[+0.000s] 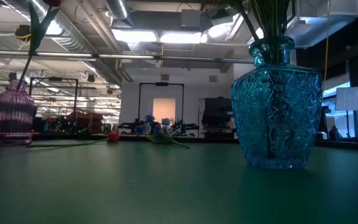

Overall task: Sort flowers into vase by color
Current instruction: Put the left blue flower into the purple vase

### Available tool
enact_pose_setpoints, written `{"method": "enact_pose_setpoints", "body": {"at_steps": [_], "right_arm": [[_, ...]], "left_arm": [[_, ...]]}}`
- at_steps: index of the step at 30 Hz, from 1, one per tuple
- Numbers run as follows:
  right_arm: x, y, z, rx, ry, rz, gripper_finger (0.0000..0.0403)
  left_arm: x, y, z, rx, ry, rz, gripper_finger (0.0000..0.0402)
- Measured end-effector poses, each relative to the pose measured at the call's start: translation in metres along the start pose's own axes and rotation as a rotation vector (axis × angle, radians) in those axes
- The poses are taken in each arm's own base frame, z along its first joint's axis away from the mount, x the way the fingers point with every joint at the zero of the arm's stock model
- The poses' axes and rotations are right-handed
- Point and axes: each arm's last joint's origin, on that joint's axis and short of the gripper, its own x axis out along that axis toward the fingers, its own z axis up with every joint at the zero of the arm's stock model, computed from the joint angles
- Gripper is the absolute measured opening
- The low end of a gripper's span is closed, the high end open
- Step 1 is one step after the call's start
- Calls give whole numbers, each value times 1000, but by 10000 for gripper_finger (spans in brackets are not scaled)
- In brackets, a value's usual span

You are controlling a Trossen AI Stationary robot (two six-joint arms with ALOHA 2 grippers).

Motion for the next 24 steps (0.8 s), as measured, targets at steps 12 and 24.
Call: {"method": "enact_pose_setpoints", "body": {"at_steps": [12,24], "right_arm": [[4,-3,-13,-32,79,-5,37],[-23,4,36,-5,304,-64,11]], "left_arm": [[0,2,-5,-17,76,122,20],[-9,3,-4,-64,292,168,93]]}}
